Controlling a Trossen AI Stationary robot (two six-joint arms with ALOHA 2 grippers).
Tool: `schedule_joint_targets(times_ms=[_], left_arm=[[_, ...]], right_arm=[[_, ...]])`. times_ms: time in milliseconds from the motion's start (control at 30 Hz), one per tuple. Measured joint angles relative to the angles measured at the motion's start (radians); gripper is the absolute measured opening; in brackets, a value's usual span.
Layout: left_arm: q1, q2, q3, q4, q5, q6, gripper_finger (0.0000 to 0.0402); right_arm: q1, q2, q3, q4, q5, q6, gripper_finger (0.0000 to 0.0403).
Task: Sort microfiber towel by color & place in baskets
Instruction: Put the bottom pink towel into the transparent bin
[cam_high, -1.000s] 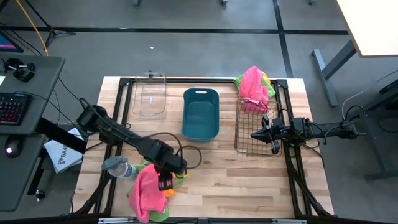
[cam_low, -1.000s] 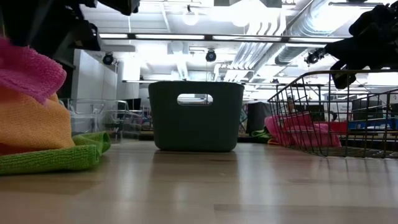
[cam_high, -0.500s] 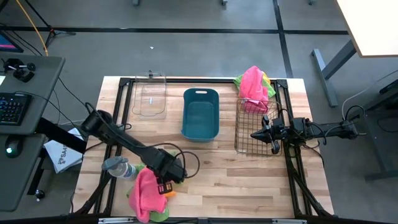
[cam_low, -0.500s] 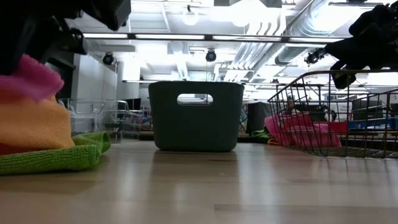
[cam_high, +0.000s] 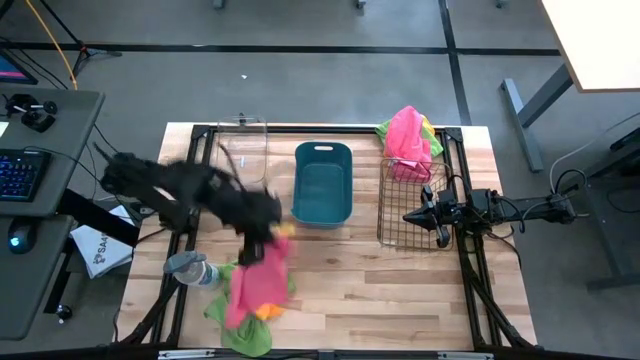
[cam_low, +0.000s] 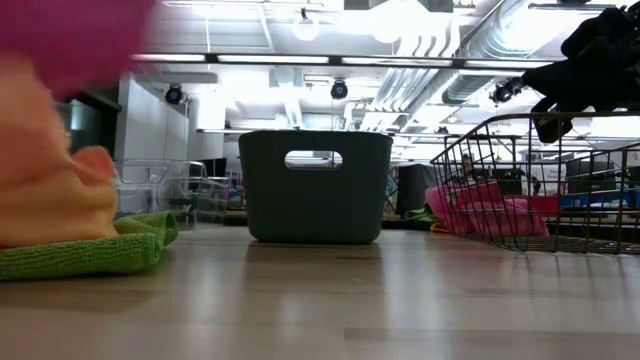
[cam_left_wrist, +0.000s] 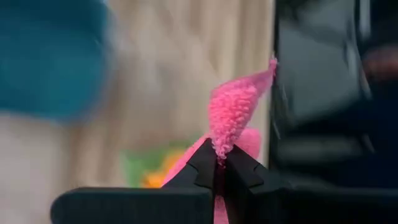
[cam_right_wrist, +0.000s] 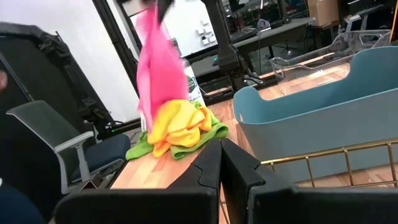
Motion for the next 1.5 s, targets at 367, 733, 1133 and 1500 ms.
schedule_joint_targets(times_ms=[367,733,1133,1500], left_arm=[[0.346,-0.145,0.265,-0.159,-0.516,0.418,0.0],[0.604,-0.238,0.058,-0.113,-0.613,0.484,0.0],[0.715,-0.393,-0.43,0.341,-0.568,0.561,0.0],[0.806,-0.503,-0.597,0.313,-0.772,0.413,0.0]], right_arm=[[0.0,0.0,0.0,0.0,0.0,0.0,0.0],[0.0,0.0,0.0,0.0,0.0,0.0,0.0],[0.0,0.0,0.0,0.0,0.0,0.0,0.0],[0.0,0.0,0.0,0.0,0.0,0.0,0.0]])
